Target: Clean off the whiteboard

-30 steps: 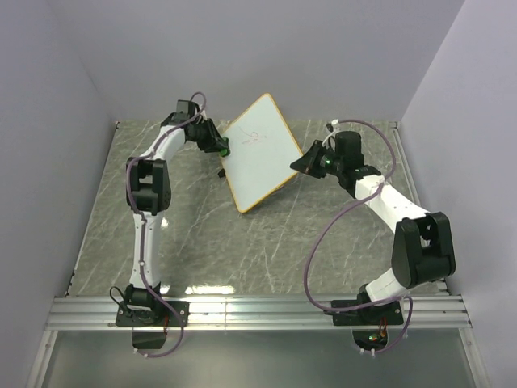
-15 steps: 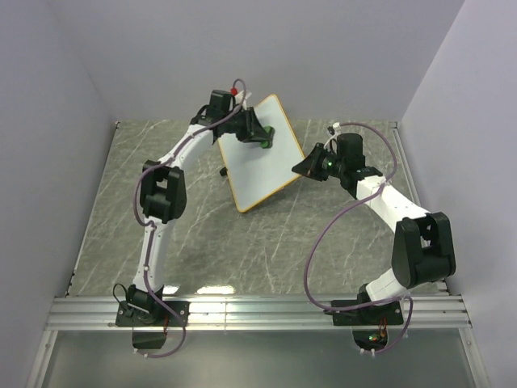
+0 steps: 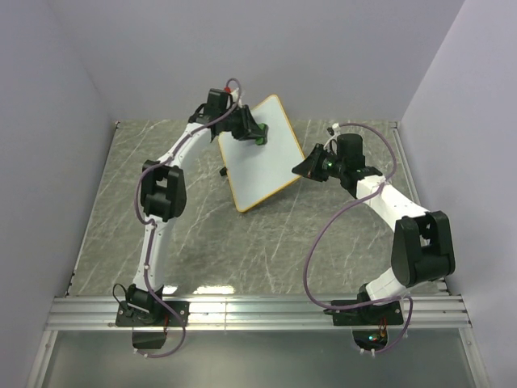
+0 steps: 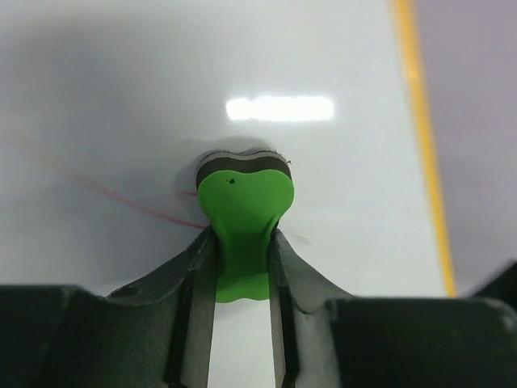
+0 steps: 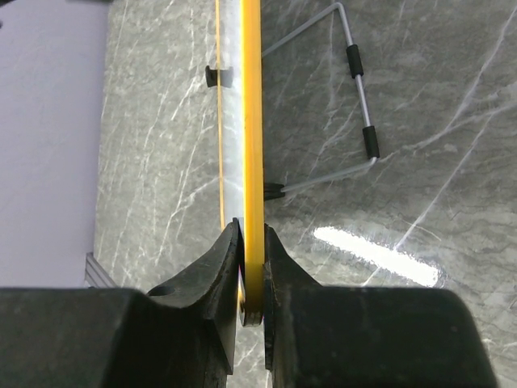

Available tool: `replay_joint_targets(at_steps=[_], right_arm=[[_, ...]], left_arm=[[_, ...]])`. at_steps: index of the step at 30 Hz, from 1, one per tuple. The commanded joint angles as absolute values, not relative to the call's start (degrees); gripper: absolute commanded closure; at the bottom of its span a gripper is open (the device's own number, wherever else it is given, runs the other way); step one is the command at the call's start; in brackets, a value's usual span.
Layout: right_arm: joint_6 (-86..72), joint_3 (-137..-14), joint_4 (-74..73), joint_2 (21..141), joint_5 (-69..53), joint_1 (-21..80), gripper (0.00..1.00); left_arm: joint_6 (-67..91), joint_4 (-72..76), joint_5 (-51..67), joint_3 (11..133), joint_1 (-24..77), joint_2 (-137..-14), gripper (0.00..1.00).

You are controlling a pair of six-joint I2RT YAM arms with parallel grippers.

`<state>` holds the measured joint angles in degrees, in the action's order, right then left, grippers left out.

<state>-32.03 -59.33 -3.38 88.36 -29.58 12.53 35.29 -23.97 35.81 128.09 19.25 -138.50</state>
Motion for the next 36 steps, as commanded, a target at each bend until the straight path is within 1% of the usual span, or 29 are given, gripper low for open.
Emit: replay_joint_targets(at_steps=[1,5,12,19,21,24,28,33,36], right_arm=[[-20.7,-56.4,-15.2,88.9,-25.4,14.1,1.00],[-20.6,-54.8,-17.4,86.2,-25.5,14.3,1.00],[-16.7,-53.3,-22.1,83.4,-22.6,19.2,1.00],[-18.5,-52.3,-20.4,83.8,-22.8,19.9,1.00],[-18.4,-52.6,-20.3,84.2,-22.8,20.1,1.00],[-18.1,-53.0,-20.7,84.7,-22.4,20.6,1.00],[-17.5,-53.2,-21.3,85.2,-22.3,20.8,1.00],[-16.6,-53.5,-22.6,85.1,-21.9,20.8,1.00],[-16.4,-53.5,-22.9,84.6,-22.1,20.8,1.00]], left_arm=[[32.4,-28.8,23.7,130.3,16.4,-146.4,1.00],[29.5,-29.6,22.1,133.0,14.9,-149.5,1.00],[26.5,-30.0,26.4,134.3,14.9,-150.9,1.00],[24.1,-27.5,37.2,133.4,17.6,-146.2,1.00],[24.1,-27.1,42.9,132.9,18.8,-144.8,1.00],[21.8,-28.7,45.2,131.5,20.9,-141.5,1.00],[18.2,-31.7,43.1,129.1,23.8,-138.1,1.00],[14.0,-34.8,40.0,125.3,27.8,-136.9,1.00],[13.7,-35.5,35.1,126.1,28.7,-137.5,1.00]])
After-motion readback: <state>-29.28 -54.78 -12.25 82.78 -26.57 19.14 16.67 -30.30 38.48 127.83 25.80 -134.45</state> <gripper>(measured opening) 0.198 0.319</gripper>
